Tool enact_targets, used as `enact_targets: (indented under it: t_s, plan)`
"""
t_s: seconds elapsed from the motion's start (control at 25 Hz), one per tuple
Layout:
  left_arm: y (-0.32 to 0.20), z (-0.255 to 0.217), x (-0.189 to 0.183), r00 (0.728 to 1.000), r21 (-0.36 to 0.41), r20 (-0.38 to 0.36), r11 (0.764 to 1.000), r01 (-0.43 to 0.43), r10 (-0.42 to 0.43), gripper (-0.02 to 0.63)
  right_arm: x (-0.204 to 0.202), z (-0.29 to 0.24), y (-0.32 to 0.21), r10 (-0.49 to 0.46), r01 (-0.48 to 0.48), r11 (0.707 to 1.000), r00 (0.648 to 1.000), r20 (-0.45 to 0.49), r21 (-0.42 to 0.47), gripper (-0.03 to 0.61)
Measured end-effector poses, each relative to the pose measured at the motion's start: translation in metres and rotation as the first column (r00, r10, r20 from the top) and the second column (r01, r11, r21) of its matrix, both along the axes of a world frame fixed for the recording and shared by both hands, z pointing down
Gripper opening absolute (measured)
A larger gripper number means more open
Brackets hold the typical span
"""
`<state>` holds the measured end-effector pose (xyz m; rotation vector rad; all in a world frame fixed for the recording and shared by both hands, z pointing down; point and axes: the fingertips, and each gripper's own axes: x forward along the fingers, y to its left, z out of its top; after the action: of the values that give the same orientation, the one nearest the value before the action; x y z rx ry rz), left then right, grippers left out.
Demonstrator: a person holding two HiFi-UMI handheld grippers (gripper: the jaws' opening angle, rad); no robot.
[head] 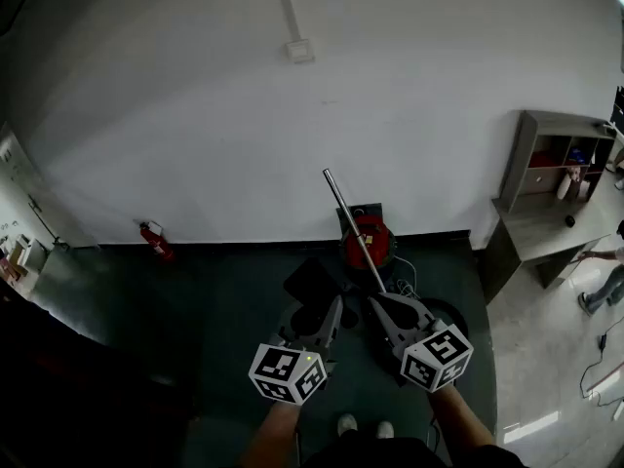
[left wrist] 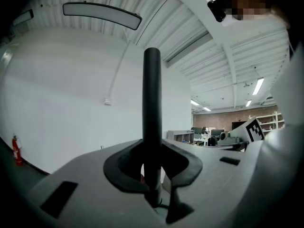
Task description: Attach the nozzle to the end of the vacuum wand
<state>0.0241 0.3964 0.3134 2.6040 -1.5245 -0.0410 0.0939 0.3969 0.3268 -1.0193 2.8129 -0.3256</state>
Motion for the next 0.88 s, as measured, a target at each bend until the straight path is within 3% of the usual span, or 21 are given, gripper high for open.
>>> enact_targets:
  t_s: [0.52,0.88]
  plan:
    - [-0.003,0.013,-0.033,1.000,-0.038,-0.005,0.999,0.005,-0.005,0.084,-0.032,0.006,-0.003,-0.015,0.015,1.000,1.000,0.001,-0.027,0.017]
    - [-0.015,0.025,-0.074,1.000,-0.043,-0.005,0.999,-0.004,0.003,0.084,-0.059,0.018,-0.020,0.033,-0.032,0.997,0.999,0.021,-0.072,0.017]
